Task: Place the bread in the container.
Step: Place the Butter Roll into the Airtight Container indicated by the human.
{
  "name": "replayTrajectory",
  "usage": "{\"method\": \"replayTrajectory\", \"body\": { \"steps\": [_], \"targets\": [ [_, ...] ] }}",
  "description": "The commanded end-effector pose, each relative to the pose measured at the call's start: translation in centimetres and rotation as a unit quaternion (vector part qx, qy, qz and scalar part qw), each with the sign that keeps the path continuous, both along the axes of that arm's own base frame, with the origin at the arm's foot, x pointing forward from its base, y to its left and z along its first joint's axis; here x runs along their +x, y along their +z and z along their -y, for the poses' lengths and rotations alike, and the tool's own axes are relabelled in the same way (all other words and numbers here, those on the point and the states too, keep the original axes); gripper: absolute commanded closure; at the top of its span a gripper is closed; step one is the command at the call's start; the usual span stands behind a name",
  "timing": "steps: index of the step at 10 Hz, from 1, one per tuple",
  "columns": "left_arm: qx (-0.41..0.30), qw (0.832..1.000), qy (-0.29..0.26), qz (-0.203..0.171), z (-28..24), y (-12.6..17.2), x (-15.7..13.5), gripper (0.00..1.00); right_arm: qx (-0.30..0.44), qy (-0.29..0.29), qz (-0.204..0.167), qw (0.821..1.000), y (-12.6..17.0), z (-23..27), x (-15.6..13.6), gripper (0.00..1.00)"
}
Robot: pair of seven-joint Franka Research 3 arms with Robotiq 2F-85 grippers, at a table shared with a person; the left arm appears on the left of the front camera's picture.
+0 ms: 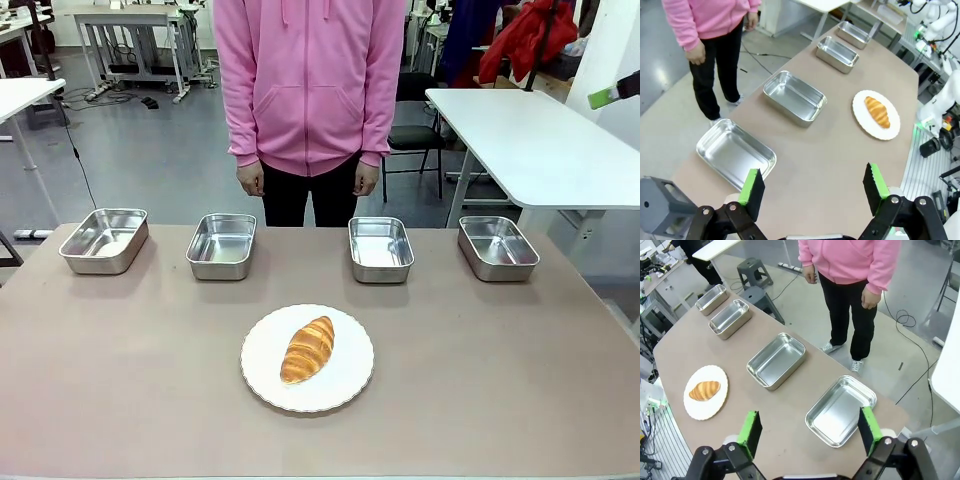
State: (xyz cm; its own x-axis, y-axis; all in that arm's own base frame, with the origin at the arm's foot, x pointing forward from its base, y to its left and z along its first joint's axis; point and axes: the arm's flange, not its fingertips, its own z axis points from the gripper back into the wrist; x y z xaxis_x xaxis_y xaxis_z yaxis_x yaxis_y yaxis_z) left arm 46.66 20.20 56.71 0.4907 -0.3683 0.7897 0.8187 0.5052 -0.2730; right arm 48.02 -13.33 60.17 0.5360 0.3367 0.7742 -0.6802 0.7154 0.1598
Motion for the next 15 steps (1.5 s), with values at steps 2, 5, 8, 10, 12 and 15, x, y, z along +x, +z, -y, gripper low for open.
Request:
{"method": "replayTrajectory", "body": {
  "steps": [2,5,8,10,12,15],
  "targets": [
    [-0.016,1.0,0.006,0.004,0.1,0.2,0.0,0.0,0.018,0.007,0.012,1.0,0.2,0.7,0.7,0.0],
    [-0.008,0.999,0.04,-0.004,0.7,0.1,0.1,0.0,0.024,0.001,0.009,1.0,0.2,1.2,0.8,0.0],
    [0.0,0.999,0.052,-0.004,1.3,0.2,0.0,0.0,0.026,-0.004,0.007,1.0,0.2,1.4,0.7,0.0],
    [0.004,0.999,0.039,-0.004,0.6,0.2,0.7,0.0,0.017,-0.01,-0.003,1.0,0.0,1.2,0.3,0.0],
    [0.004,0.999,0.039,-0.004,0.6,0.2,0.7,0.0,0.017,-0.01,-0.003,1.0,0.0,1.2,0.3,0.0],
    [0.004,0.999,0.039,-0.004,0.6,0.2,0.7,0.0,0.017,-0.01,-0.003,1.0,0.0,1.2,0.3,0.0]
  ]
}}
